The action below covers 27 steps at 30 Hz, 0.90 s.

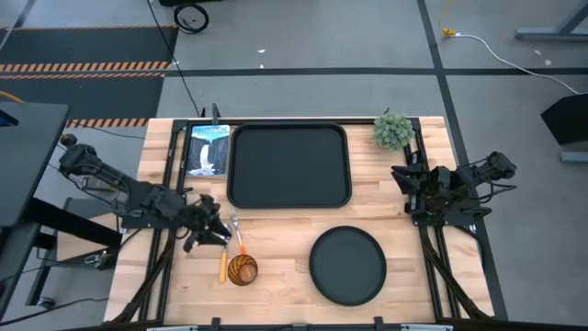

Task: Pick and place plate/cup/fork/spoon on tray
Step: Put the red cup on the top right of the black serving tray

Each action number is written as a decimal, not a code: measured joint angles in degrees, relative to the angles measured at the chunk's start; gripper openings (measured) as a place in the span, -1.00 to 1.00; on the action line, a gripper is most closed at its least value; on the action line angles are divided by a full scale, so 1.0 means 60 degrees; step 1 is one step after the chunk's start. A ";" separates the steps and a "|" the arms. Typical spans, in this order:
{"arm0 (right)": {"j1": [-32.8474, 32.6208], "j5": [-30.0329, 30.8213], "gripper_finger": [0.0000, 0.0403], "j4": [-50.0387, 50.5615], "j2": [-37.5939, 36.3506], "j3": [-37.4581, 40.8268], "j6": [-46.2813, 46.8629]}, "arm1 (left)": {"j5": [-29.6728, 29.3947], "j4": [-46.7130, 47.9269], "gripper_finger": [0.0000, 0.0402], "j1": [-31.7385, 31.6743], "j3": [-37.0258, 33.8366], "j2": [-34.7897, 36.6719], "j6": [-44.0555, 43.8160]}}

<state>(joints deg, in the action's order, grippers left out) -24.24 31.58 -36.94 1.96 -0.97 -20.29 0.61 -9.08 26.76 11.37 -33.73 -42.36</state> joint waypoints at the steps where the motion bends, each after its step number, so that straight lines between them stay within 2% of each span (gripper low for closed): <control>1: 0.0046 -0.0026 -0.63 0.0027 0.0004 0.0000 -0.0039 | -0.0016 0.0397 -0.14 0.0157 0.0355 -0.0326 -0.0138; 7: 0.0240 -0.0598 -0.63 0.0165 0.0352 0.0000 -0.0052 | -0.0992 0.3349 -0.14 0.1044 0.2590 -0.2099 -0.1198; 13: 0.0597 -0.0846 -0.63 -0.0232 0.0747 0.0000 -0.0044 | -0.2108 0.5367 -0.14 0.1479 0.4765 -0.3627 -0.2275; 21: 0.1222 -0.0132 -0.68 -0.0175 0.1082 0.0000 0.0494 | -0.2154 0.8727 -0.15 0.1446 0.7772 -0.5659 -0.3633; 27: 0.1375 -0.0259 -0.73 0.0308 0.1078 0.0000 0.0564 | -0.1465 1.0691 -0.15 0.1442 0.9803 -0.7161 -0.4355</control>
<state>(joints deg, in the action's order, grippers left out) -15.99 30.03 -35.10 8.43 -0.97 -16.91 -8.18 55.07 35.42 70.18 -76.69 -68.49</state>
